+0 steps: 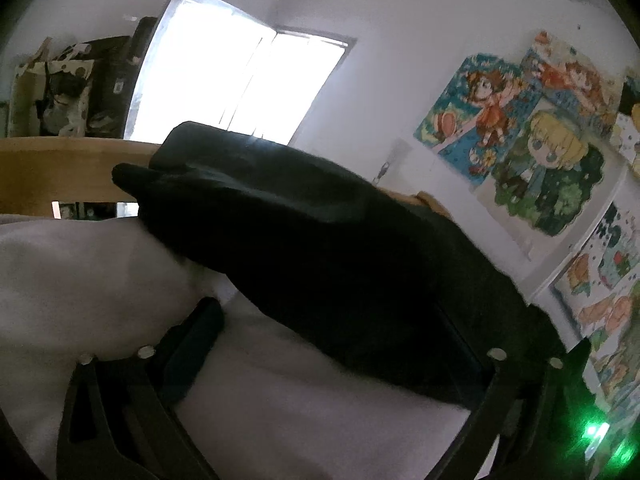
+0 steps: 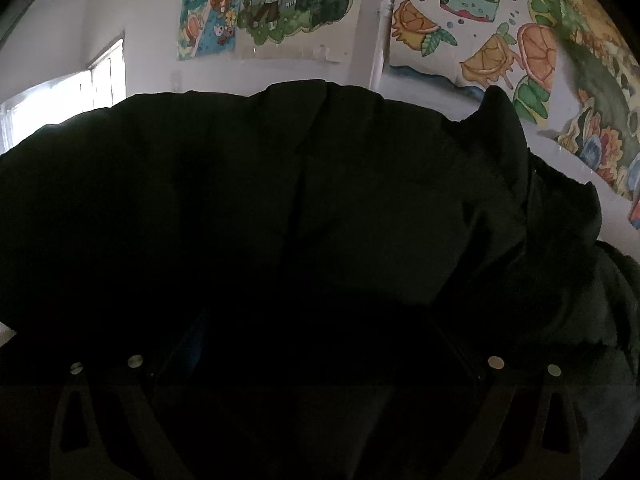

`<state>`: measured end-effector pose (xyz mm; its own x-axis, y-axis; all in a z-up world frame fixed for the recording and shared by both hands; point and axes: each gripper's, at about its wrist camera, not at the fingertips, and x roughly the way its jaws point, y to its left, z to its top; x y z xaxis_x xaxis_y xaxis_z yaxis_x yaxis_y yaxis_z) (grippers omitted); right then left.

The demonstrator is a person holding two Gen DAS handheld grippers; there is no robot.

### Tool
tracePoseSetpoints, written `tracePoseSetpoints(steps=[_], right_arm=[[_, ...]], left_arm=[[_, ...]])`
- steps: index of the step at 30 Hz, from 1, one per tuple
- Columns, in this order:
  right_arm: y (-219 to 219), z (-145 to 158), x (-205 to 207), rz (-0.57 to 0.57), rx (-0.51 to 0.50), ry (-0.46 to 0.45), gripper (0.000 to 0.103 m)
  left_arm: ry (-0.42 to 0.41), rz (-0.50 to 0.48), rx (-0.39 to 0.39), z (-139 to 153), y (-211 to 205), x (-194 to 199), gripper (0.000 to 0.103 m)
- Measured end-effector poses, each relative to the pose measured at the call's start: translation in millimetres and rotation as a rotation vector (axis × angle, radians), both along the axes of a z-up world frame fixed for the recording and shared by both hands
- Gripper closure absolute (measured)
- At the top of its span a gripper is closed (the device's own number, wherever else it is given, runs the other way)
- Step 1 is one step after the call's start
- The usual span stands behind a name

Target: Fold large clothes

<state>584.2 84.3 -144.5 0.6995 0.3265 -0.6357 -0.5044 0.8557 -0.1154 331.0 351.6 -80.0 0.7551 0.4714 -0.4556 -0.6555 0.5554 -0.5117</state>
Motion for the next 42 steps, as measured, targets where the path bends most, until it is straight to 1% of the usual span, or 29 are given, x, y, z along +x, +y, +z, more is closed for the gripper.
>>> tracePoseSetpoints(steps=[1,2,3,4,5,6,7,8,10,13,15,18,21,23,25,28,30,31,33,35,37,38,39,40,42], right_arm=[[0,-1,0,0.001,0.001,-0.003,0.000],[0,-3,0,0.001,0.002,-0.006,0.000],[1,-5,0,0.001,0.002,-0.011,0.000],[1,-8,0,0.000,0.001,-0.015,0.000],[2,-11,0,0.001,0.001,-0.018,0.000],[2,-13,-1,0.000,0.001,-0.021,0.000],[2,-15,0,0.001,0.003,-0.019,0.000],[2,-18,1,0.001,0.003,-0.015,0.000],[3,-22,1,0.002,0.002,-0.008,0.000],[3,-21,2,0.002,0.002,-0.003,0.000],[-1,-15,1,0.010,0.029,0.009,0.000],[-25,9,0,0.044,0.166,0.059,0.000],[-47,33,0,0.031,0.190,0.113,0.000],[-70,55,0,0.024,0.179,0.156,0.000],[-96,76,0,0.017,0.150,0.177,0.000],[-145,100,-7,-0.041,0.059,0.201,0.000],[-183,112,-13,-0.092,0.039,0.216,0.000],[-204,118,-19,-0.113,0.039,0.212,0.000],[-246,127,-30,-0.164,0.038,0.174,0.000],[-275,130,-37,-0.211,0.039,0.129,0.000],[-303,129,-42,-0.269,0.055,0.097,0.000],[-317,127,-42,-0.288,0.073,0.099,0.000],[-323,127,-40,-0.294,0.083,0.107,0.000],[-332,126,-41,-0.302,0.095,0.111,0.000],[-348,125,-40,-0.310,0.122,0.101,0.000]], left_arm=[[-0.014,0.001,0.002,1,0,2,0.031],[-0.042,-0.002,-0.002,0,1,1,0.040],[-0.075,-0.005,-0.012,-1,2,-2,0.055],[-0.096,-0.002,-0.019,-1,3,-4,0.067],[-0.111,-0.001,-0.028,-2,5,-6,0.071],[-0.118,-0.001,-0.035,-2,7,-7,0.078],[-0.121,-0.002,-0.037,-1,8,-7,0.083],[-0.126,-0.009,-0.036,0,8,-7,0.085],[-0.129,-0.019,-0.018,6,7,-6,0.093],[-0.142,-0.037,0.022,18,4,-8,0.098],[-0.162,-0.044,0.059,31,1,-8,0.099],[-0.192,-0.077,0.147,56,-8,-10,0.100],[-0.241,-0.137,0.259,87,-27,-11,0.100],[-0.276,-0.196,0.339,110,-46,-7,0.100],[-0.307,-0.281,0.414,135,-68,0,0.100],[-0.328,-0.416,0.500,165,-103,13,0.100],[-0.325,-0.521,0.583,185,-138,24,0.100],[-0.324,-0.555,0.606,190,-150,28,0.100],[-0.309,-0.641,0.664,201,-181,40,0.100],[-0.287,-0.717,0.722,208,-215,54,0.100],[-0.254,-0.786,0.755,210,-246,68,0.100],[-0.230,-0.816,0.775,209,-262,76,0.100],[-0.196,-0.855,0.812,208,-284,85,0.100],[-0.175,-0.879,0.837,205,-296,90,0.100],[-0.098,-0.967,0.897,193,-335,108,0.100]])
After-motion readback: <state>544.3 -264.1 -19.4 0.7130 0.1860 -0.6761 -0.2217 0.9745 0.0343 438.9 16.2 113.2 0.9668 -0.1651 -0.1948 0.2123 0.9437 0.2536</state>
